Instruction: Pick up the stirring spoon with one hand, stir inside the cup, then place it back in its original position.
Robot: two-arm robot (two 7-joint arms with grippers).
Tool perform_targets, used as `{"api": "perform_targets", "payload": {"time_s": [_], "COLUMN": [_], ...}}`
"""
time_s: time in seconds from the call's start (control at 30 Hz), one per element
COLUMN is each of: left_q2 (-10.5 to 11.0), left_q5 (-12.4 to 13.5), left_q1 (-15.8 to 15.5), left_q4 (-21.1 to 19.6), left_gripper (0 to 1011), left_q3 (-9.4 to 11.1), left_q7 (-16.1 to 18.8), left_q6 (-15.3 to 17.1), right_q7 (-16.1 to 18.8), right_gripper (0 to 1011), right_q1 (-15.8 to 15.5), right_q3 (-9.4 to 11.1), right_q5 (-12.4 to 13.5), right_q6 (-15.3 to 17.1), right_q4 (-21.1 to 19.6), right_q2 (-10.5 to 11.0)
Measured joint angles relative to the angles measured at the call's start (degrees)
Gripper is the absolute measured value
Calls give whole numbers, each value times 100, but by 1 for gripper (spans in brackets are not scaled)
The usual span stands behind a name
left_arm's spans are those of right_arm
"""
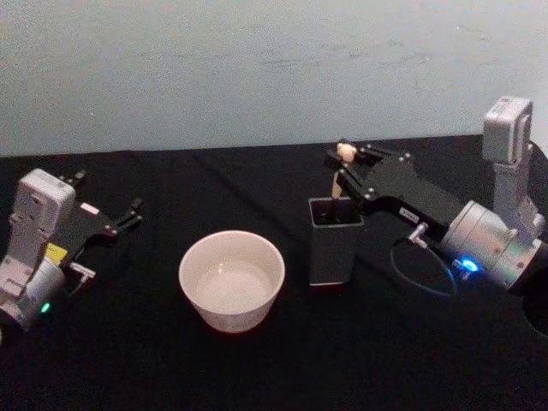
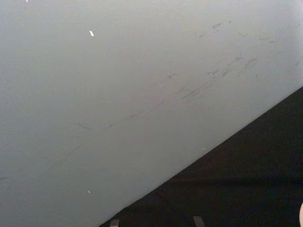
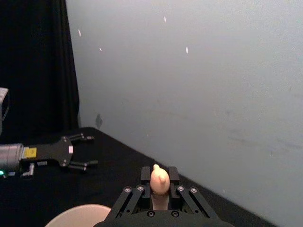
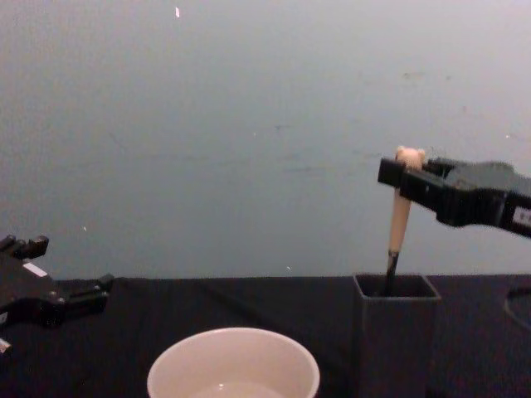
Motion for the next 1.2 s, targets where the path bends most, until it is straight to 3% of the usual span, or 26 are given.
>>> {"api": "perform_targets", "payload": {"time_s": [0.6,1.2], "left_q2": [0,0], "left_q5": [0,0], "left_q1": [0,0], "left_q4": [0,0], "left_gripper": [1001,1001], "left_q3": [0,0], "left_q7": [0,0], "left_q6": [0,0], "right_q7": [-194,-307], "right_gripper": [215,215], "right_q1": [130,143], "right_q3": [-164,-208], "right_q5": [-105,-209], "right_q6": [370,519], "right_q4": [565,731], "right_q2": [-187,-255]}}
